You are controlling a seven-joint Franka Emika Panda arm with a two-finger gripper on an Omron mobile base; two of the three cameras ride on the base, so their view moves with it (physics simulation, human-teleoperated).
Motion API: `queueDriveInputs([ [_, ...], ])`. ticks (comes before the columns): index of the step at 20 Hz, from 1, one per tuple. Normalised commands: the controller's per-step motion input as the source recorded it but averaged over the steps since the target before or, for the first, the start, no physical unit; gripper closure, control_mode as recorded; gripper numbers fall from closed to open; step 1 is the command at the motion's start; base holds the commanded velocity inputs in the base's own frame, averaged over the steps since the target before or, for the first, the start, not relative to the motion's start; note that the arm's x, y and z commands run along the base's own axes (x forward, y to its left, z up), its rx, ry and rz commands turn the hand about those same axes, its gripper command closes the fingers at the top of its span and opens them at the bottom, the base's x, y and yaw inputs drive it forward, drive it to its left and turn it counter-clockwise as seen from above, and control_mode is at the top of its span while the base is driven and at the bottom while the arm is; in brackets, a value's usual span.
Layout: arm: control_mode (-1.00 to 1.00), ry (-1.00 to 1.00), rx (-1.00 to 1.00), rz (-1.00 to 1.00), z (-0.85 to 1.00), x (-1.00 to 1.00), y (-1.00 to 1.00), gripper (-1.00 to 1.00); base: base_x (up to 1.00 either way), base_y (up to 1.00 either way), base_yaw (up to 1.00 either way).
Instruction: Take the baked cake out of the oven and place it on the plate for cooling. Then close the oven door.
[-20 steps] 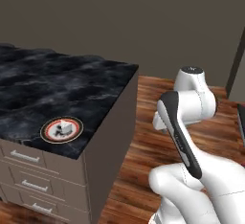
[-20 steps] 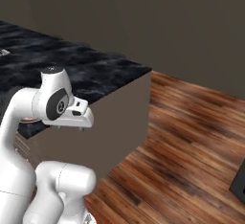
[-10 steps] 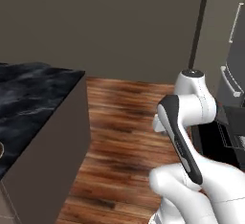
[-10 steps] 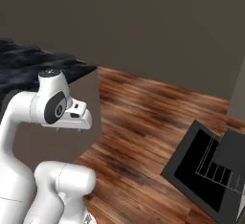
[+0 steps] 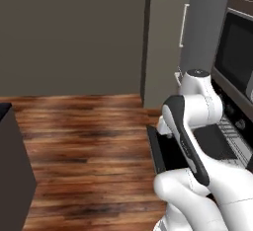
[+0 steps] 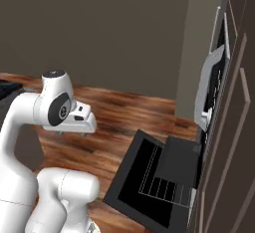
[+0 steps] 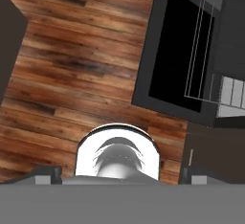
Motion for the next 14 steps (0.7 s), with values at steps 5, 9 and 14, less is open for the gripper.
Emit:
queueDriveInputs([
  [5,1.0,0.0,0.0,0.0,0.0,0.0,0.0,-1.0,0.23,-0.22,-0.25],
  [9,1.0,0.0,0.0,0.0,0.0,0.0,0.0,-1.0,0.29,-0.19,-0.22],
  [14,1.0,0.0,0.0,0.0,0.0,0.0,0.0,-1.0,0.53,-0.25,-0.26],
])
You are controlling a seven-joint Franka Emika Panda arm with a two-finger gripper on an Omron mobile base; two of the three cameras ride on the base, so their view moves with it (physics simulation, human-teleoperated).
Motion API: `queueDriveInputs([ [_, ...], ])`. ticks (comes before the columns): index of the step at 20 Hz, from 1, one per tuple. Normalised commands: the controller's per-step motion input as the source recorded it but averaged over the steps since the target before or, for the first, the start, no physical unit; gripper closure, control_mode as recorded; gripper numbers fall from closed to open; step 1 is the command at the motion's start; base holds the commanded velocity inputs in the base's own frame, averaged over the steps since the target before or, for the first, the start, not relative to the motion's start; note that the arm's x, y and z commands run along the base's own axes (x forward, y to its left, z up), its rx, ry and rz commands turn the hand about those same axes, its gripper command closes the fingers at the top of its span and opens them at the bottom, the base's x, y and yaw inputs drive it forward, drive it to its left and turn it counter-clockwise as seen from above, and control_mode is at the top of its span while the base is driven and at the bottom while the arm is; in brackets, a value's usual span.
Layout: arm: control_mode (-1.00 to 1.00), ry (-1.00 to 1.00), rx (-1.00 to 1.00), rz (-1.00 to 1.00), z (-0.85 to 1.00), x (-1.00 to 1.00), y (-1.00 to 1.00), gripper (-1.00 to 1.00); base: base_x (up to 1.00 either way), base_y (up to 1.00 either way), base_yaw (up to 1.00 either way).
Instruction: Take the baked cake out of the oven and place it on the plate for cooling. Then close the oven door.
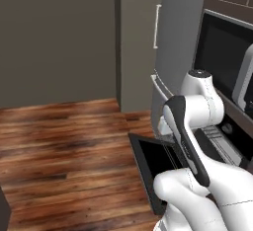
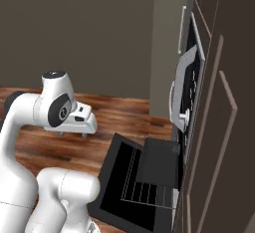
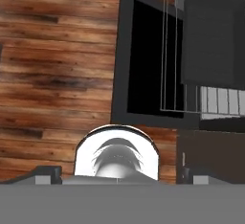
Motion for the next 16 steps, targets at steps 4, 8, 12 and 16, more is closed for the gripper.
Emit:
queueDriveInputs([
  [4,1.0,0.0,0.0,0.0,0.0,0.0,0.0,-1.0,0.52,-0.23,-0.27],
  [8,-1.0,0.02,0.0,-0.05,-0.07,0.07,0.0,-1.0,0.2,-0.06,-0.18],
  [12,-1.0,0.06,0.0,-0.16,-0.38,0.38,0.0,-1.0,0.0,0.0,0.0],
  [16,-1.0,0.07,-0.01,-0.09,-0.74,0.66,0.0,-1.0,0.0,0.0,0.0],
])
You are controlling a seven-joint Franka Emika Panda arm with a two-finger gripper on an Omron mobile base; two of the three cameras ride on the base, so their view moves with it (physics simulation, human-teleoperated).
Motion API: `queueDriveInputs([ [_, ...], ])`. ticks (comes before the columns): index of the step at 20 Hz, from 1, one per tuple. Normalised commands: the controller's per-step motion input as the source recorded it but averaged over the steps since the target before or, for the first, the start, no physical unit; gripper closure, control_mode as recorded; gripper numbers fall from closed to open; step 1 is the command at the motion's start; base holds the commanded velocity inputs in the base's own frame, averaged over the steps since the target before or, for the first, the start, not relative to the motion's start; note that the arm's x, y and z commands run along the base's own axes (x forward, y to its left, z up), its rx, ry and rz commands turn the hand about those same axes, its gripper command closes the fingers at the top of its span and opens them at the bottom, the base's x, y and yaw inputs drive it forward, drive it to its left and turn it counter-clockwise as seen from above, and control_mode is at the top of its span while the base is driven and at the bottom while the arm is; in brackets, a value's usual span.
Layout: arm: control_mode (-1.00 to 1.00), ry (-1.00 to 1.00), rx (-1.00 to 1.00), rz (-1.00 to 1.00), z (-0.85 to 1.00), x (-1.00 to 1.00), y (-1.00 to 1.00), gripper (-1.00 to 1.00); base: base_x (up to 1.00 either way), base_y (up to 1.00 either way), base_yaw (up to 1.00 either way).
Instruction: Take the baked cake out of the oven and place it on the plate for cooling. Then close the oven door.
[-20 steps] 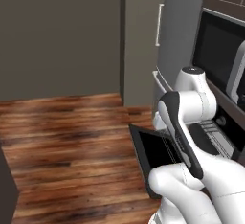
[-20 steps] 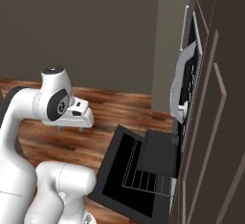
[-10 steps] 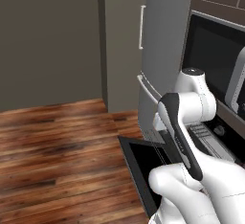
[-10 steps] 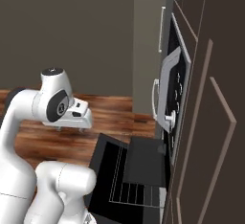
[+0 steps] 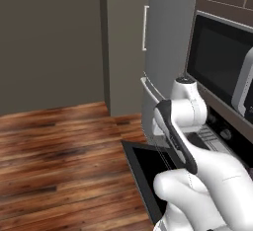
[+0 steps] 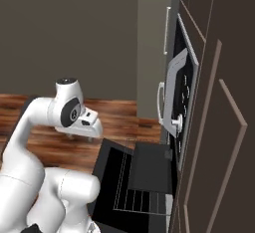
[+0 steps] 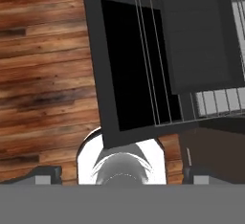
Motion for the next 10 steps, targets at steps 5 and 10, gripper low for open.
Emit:
queueDriveInputs([
  [5,-1.0,0.13,0.0,-0.05,-0.93,0.75,0.0,-1.0,0.0,0.0,0.0],
  [10,-1.0,0.14,0.0,0.0,-0.98,0.59,0.0,-1.0,0.0,0.0,0.0],
])
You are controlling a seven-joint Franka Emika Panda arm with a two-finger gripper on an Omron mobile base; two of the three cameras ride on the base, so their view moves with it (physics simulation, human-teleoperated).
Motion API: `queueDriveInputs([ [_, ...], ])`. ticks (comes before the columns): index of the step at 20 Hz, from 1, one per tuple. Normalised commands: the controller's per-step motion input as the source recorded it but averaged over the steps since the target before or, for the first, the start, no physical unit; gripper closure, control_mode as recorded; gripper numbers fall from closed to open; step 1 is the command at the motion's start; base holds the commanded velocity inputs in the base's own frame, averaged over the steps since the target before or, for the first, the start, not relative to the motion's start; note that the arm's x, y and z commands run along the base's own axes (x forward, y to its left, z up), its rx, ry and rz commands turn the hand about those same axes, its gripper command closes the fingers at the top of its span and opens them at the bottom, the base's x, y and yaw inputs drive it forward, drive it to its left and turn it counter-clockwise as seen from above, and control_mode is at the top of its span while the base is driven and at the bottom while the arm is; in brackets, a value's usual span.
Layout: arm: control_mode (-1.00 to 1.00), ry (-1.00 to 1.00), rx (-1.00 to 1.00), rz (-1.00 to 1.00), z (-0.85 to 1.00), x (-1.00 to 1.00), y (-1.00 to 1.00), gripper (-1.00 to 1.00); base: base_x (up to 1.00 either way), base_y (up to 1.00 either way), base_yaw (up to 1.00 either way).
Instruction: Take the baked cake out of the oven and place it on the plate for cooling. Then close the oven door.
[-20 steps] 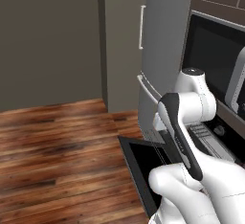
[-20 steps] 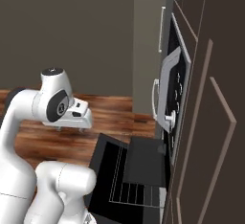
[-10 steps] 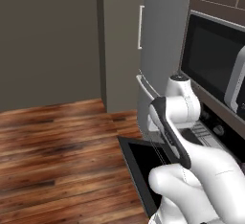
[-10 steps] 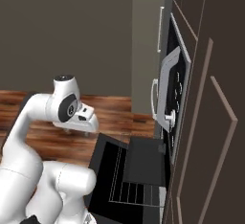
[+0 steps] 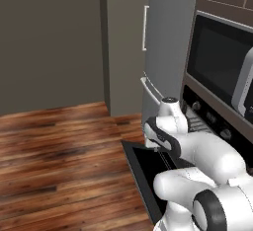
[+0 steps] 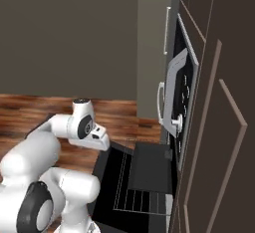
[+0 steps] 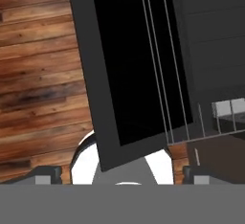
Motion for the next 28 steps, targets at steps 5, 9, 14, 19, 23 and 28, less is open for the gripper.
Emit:
queueDriveInputs([
  [5,-1.0,0.12,0.0,0.0,-0.9,0.48,0.0,-1.0,0.0,0.0,0.0],
  [9,-1.0,0.1,-0.01,0.0,-0.84,0.46,0.0,-1.0,0.0,0.0,0.0],
  [14,-1.0,0.07,-0.02,0.0,-0.72,0.46,0.0,-1.0,0.0,0.0,0.0],
  [19,-1.0,0.01,-0.01,0.0,-0.52,0.38,0.0,-1.0,0.0,0.0,0.0],
  [23,-1.0,0.0,-0.01,0.0,-0.49,0.42,0.0,-1.0,0.0,0.0,0.0],
  [28,-1.0,0.0,-0.01,0.0,-0.52,0.36,0.0,-1.0,0.0,0.0,0.0],
])
